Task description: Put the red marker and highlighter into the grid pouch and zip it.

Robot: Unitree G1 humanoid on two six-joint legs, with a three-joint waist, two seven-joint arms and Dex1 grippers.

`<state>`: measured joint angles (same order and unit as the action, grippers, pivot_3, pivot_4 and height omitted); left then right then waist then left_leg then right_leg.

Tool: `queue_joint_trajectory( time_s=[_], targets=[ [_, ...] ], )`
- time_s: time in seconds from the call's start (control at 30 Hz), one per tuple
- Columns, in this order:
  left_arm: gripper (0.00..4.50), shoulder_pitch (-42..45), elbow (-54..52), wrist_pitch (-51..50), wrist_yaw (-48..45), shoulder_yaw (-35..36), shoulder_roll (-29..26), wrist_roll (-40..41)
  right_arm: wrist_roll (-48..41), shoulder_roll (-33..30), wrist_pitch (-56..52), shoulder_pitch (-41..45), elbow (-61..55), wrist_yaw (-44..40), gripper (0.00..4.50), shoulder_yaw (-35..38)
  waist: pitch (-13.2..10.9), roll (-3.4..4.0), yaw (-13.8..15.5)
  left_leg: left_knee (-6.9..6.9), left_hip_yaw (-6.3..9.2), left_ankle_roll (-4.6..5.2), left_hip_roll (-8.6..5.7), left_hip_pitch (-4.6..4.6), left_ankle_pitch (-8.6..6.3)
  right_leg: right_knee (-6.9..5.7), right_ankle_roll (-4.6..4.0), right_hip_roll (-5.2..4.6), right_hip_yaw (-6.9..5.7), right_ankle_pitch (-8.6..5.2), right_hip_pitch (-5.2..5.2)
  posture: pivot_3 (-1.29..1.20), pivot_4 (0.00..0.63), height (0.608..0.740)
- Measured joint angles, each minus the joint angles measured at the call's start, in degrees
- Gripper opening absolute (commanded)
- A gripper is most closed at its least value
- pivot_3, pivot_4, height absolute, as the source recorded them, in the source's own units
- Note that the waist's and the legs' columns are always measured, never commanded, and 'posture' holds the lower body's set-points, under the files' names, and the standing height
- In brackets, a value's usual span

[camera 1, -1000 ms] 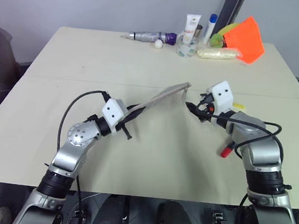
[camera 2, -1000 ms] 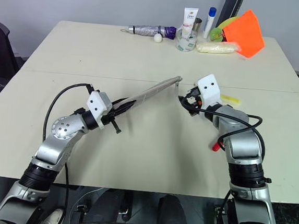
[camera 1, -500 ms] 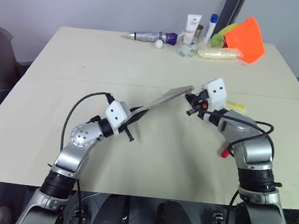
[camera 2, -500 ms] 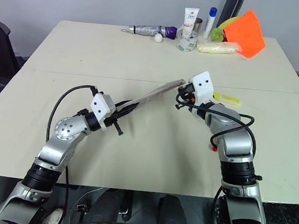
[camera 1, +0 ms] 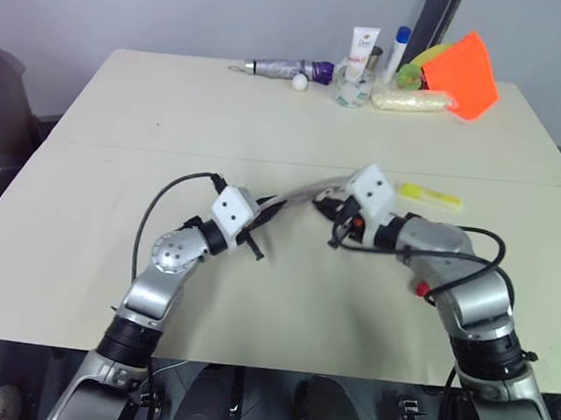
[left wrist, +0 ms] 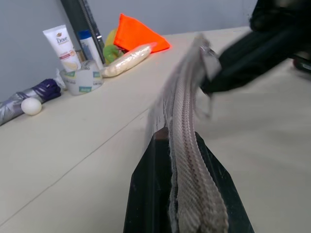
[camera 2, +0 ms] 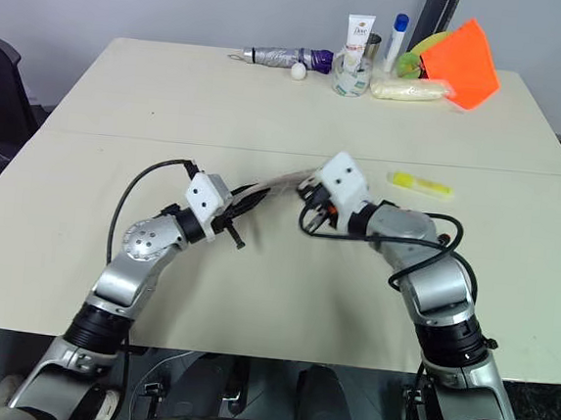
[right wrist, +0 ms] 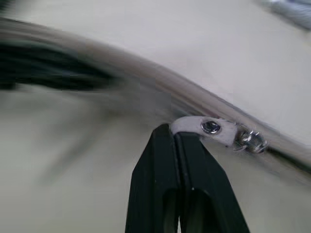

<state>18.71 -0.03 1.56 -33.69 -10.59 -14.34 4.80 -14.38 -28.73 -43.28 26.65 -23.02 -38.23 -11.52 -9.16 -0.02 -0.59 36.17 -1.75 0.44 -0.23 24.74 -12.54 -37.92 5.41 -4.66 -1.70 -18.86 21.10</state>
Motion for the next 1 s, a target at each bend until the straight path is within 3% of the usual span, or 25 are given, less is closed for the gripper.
queue_joint_trajectory(
  time_s=[0.27, 0.7, 0.9, 1.0],
  targets=[
    [0.0, 2.4, 5.2, 0.7, 2.3, -1.7, 5.0, -2.2, -0.2, 1.6, -2.7, 2.2, -2.8, -1.4, 0.02, -5.7, 0.0, -0.06, 0.1, 0.04, 0.01, 0.0, 0.0, 0.0, 0.0, 0.0, 0.0, -0.01, 0.0, 0.0, 0.0, 0.0, 0.15, 0.74],
    [0.0, 8.2, 15.8, 6.8, 5.1, -1.6, 9.4, -5.0, 1.3, 1.1, -6.4, 5.2, -1.9, -0.9, 0.02, -4.4, -0.1, -0.17, 0.1, 0.0, 0.01, 0.0, -0.01, 0.0, 0.0, 0.01, 0.0, -0.02, -0.01, 0.0, 0.01, 0.0, 0.15, 0.74],
    [0.0, 8.5, 16.0, 6.8, 5.6, -1.6, 9.3, -5.4, -0.9, -2.7, -7.5, 3.5, -3.8, -2.0, 2.73, 0.6, -0.1, -0.24, 0.3, 0.01, 0.01, 0.0, -0.01, 0.02, 0.0, 0.02, 0.0, -0.02, -0.03, 0.0, 0.0, 0.0, 0.15, 0.74],
    [0.0, 8.2, 14.1, 6.8, 5.1, -1.6, 7.4, -5.4, -3.4, -6.8, -10.3, -2.6, -5.5, -2.1, 2.73, 8.9, -0.2, -0.29, 0.9, 0.02, 0.01, 0.02, -0.01, 0.1, -0.02, 0.11, 0.0, -0.05, -0.03, 0.0, 0.01, 0.0, 0.15, 0.74]
  ],
)
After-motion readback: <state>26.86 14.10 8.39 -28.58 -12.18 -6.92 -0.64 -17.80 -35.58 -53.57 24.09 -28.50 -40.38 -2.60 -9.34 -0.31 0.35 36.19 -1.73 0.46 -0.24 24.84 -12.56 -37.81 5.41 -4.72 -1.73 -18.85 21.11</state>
